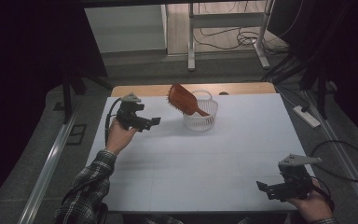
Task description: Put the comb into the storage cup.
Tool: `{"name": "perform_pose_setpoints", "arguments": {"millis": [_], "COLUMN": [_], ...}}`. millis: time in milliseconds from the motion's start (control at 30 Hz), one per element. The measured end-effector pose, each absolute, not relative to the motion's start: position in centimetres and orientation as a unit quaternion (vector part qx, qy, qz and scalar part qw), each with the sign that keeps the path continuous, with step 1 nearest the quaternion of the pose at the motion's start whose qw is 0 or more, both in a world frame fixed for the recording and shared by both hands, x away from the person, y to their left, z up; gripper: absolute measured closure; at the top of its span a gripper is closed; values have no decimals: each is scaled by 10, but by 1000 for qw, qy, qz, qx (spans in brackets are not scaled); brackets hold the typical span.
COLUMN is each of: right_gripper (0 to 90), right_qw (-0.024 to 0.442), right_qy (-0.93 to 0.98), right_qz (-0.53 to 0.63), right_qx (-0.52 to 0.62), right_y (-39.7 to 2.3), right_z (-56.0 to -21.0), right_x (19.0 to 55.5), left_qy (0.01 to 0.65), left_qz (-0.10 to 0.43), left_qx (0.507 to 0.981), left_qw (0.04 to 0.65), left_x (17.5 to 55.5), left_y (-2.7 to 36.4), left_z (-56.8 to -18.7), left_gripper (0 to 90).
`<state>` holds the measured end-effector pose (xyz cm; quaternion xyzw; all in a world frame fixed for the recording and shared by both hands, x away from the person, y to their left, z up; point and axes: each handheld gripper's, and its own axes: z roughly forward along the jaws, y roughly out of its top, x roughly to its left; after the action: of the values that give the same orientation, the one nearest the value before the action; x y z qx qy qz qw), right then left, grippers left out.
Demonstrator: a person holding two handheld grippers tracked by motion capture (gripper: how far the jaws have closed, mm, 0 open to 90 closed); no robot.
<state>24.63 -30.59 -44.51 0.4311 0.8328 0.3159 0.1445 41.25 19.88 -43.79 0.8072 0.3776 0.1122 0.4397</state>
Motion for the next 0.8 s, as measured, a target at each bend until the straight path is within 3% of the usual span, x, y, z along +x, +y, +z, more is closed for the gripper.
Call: {"name": "perform_pose_setpoints", "arguments": {"millis": [800], "right_gripper": [0], "right_qw": [145], "right_qy": [833], "right_qz": [316], "right_qx": [431], "right_y": [-306], "right_z": [-445], "right_x": [246], "left_qy": [378], "left_qz": [108], "left_qx": [807], "left_qw": [441], "left_x": [387], "left_y": [193], "left_z": [-452], "left_gripper": [0]}}
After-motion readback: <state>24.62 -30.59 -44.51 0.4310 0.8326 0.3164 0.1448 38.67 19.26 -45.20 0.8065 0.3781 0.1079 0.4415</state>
